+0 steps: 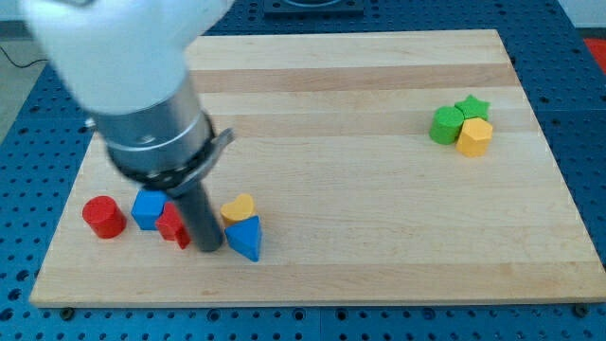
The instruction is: Move the blue triangle to the bottom center of the board
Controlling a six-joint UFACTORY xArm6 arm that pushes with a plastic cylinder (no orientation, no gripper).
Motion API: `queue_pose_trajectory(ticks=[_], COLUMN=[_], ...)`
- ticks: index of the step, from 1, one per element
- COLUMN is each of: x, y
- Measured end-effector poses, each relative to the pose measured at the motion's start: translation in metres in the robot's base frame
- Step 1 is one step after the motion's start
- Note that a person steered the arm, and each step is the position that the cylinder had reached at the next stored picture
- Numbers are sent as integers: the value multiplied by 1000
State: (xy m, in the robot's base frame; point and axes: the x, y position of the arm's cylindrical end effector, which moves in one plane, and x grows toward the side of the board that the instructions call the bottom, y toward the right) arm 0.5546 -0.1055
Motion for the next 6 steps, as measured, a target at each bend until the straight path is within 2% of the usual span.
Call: queue_pose_trajectory(ticks=[2, 3, 4, 5, 6], x=[-6, -5, 8, 34, 44], y=[132, 114, 70, 65, 117])
